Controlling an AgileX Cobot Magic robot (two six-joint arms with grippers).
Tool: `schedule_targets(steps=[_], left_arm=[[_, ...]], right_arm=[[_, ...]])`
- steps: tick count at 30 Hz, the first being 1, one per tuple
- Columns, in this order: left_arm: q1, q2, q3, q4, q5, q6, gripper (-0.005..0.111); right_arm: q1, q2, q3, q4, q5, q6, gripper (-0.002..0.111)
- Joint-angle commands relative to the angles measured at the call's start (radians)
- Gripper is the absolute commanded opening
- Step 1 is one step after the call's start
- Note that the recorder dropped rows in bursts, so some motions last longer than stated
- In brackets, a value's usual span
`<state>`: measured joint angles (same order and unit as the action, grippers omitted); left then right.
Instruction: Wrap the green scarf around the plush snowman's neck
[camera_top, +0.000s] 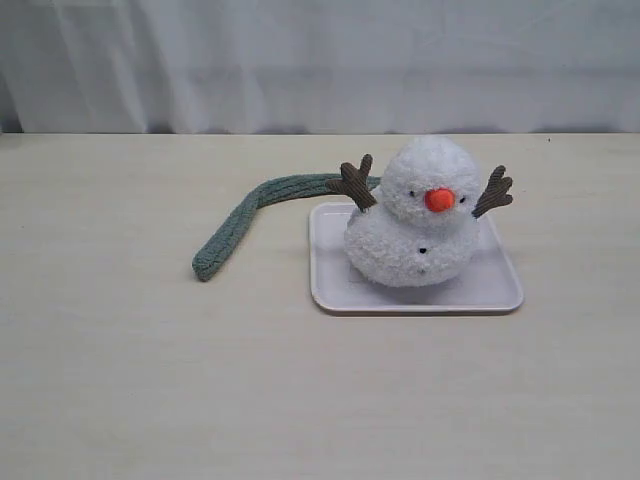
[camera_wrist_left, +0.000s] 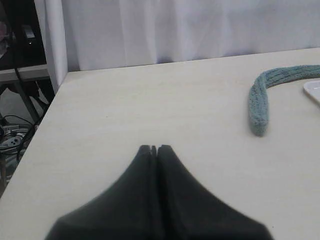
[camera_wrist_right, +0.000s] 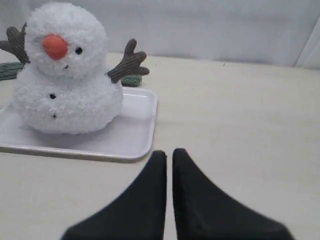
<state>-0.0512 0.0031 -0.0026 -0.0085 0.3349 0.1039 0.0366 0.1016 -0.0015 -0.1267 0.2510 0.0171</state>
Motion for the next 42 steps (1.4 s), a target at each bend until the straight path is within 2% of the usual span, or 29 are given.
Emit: schedule_targets(steps=[1, 10, 14, 16, 18, 24, 34, 37, 40, 42], left_arm=[[-0.007, -0.003, 0.003, -0.002, -0.012, 0.0, 0.0], [-0.007, -0.003, 0.003, -0.002, -0.012, 0.0, 0.0], [-0.007, -0.003, 0.003, -0.002, -0.012, 0.0, 0.0], [-0.007, -0.003, 0.003, -0.002, -0.012, 0.0, 0.0], [-0.007, -0.003, 0.003, -0.002, -0.012, 0.0, 0.0], [-0.007, -0.003, 0.003, -0.002, -0.012, 0.0, 0.0], [-0.007, -0.003, 0.003, 0.02, -0.014, 0.0, 0.0], [-0.007, -0.003, 0.003, 0.108, -0.087, 0.0, 0.0], [-0.007, -0.003, 0.003, -0.101, -0.298, -0.007, 0.0], [-0.007, -0.003, 0.003, -0.225, -0.421, -0.005, 0.0]], right_arm=[[0.002, 0.003, 0.001, -0.067, -0.169, -0.038, 0.004], [0.002, 0.003, 0.001, 0.146, -0.461, -0.003, 0.004], [0.002, 0.003, 0.001, 0.33, -0.474, 0.049, 0.004], [0.002, 0.003, 0.001, 0.345, -0.485, 0.136, 0.004], [0.002, 0.003, 0.001, 0.342, -0.465, 0.123, 0.004], [0.0, 0.003, 0.001, 0.344, -0.211, -0.206, 0.004], [0.0, 0.003, 0.001, 0.347, -0.17, -0.212, 0.004], [0.0, 0.003, 0.001, 0.347, -0.17, -0.202, 0.004], [0.0, 0.003, 0.001, 0.349, -0.191, -0.181, 0.004], [0.0, 0.003, 0.001, 0.374, -0.273, -0.178, 0.004]])
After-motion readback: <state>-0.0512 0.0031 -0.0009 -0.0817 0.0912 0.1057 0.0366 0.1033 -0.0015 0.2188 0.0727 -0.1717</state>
